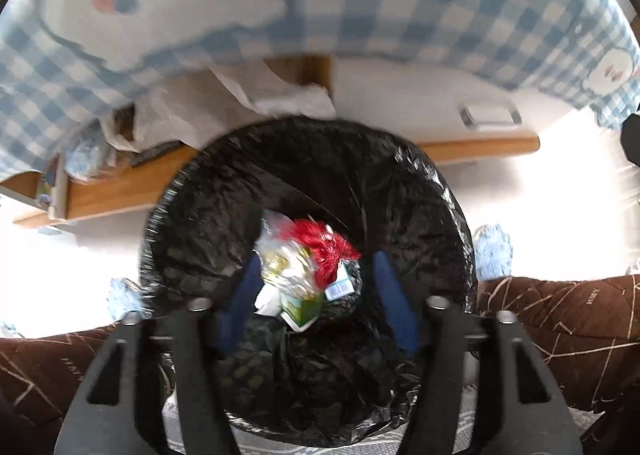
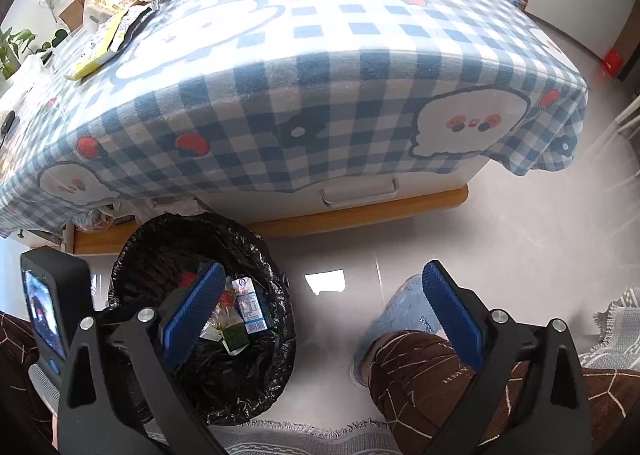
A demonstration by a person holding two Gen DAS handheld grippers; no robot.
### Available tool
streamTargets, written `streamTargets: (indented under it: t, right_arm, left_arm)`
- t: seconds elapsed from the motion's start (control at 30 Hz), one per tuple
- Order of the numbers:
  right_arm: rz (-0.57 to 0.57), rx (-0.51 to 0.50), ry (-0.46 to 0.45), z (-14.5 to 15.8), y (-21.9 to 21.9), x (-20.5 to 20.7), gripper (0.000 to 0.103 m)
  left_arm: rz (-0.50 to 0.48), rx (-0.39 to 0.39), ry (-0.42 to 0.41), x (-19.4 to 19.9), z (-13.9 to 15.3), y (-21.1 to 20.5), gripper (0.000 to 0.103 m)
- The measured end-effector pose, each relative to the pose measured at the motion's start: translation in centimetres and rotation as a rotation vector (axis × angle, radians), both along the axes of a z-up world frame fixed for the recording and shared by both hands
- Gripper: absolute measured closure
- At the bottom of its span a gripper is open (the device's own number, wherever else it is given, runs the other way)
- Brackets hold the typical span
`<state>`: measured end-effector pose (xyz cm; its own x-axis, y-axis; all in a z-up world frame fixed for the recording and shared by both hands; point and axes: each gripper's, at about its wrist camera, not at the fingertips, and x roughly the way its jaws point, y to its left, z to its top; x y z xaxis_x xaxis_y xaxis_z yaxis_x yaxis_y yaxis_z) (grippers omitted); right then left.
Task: Collect trash
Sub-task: 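Raise both tools back toward the table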
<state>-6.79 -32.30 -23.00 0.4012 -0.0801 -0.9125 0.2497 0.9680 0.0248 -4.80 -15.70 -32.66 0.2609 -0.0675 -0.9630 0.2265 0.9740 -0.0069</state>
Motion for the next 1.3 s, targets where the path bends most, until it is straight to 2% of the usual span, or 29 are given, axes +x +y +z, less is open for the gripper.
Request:
streamTargets:
  t: [0.03,0.1,0.3,0.47,0.67,0.77,0.93,1.3]
  right_arm:
    - [0.002,0.003,-0.019,0.5,0.2,0.1,0.008]
    - [0.006,0.011,-0.056,1.4,0.6,0.2,0.008]
    - [0.059,-0.019,-0.131,4.1,3.1,1.3,0.008]
    - [0.114,-0.036,-0.163,5.9,5.2,2.0,0.008]
    - [0.161,-0.039,-0.204,8.3,7.8,3.2,0.008]
    - [0.180,-0.032,-0.212,8.9,8.9,4.0,0.008]
    - [0.194,-0.030,-0.204,8.8,10.4,6.0,0.008]
    - [0.190,-0.004,-0.185,8.7,11.6,11.6,0.008]
  left_arm:
    - [0.015,0.001,-0.019,-0.1,0.6,0.4,0.023]
    - [0.034,-0.005,-0.054,-0.4,1.9,1.4,0.015]
    - [0.079,-0.023,-0.152,-0.4,6.7,4.9,0.006]
    - [0.129,-0.055,-0.236,-0.1,11.5,8.4,0.006]
    - [0.182,-0.090,-0.251,1.8,15.0,12.4,0.006]
    - [0.199,-0.082,-0.269,2.9,16.6,14.0,0.006]
    - [0.213,-0.094,-0.273,5.8,18.1,16.3,0.006]
    - [0.203,-0.097,-0.257,14.1,18.0,17.3,0.006]
